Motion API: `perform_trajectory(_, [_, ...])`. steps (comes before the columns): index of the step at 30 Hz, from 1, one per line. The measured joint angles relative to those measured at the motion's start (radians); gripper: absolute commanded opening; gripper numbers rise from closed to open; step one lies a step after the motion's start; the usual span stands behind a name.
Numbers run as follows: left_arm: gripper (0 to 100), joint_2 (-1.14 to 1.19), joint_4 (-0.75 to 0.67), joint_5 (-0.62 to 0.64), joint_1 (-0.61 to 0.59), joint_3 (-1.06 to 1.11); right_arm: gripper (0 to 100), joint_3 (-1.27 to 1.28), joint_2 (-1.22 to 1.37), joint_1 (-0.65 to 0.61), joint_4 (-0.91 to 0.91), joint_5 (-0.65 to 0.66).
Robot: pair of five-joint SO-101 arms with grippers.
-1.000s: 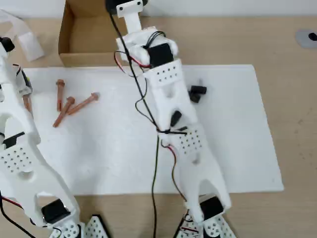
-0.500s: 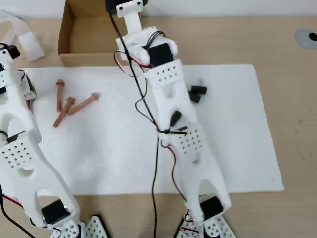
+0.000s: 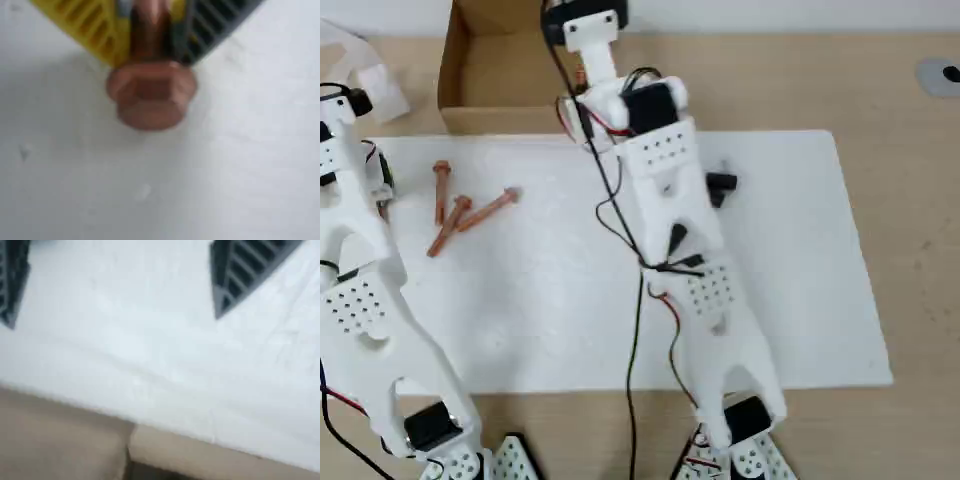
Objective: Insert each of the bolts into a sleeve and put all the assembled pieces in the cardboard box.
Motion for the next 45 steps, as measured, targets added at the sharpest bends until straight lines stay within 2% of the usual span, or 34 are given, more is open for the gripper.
perform_trajectory(2, [1,0.002,0.097,-0.018,0.000,-0.071,28.9,0.002,-0.041,0.021,0.014,-0.031])
perform_trajectory(5, [1,-0.011,0.256,-0.026,-0.008,-0.176,28.9,0.080,-0.087,0.124,0.017,-0.086])
perform_trajectory(9, [1,-0.140,0.295,-0.032,-0.008,-0.235,28.9,0.278,-0.196,0.169,0.020,-0.158])
perform_trajectory(12, [1,-0.256,0.299,-0.032,-0.014,-0.155,28.9,0.503,-0.362,0.155,0.020,-0.253])
perform_trajectory(18, [1,-0.479,0.295,-0.060,0.031,0.190,28.9,1.046,-0.583,0.107,-0.009,-0.494])
perform_trajectory(24, [1,-0.781,0.095,-0.058,0.078,0.589,28.9,1.361,-0.591,0.106,-0.141,-0.559])
perform_trajectory(34, [1,-1.395,-0.245,0.008,0.120,1.250,28.9,1.511,-0.591,0.104,-0.313,-0.572])
perform_trajectory(39, [1,-1.540,-0.281,0.008,0.146,1.390,28.9,1.597,-0.592,0.104,-0.379,-0.595])
perform_trajectory(45, [1,-1.580,-0.281,0.008,0.158,1.427,28.9,1.679,-0.592,0.104,-0.460,-0.595])
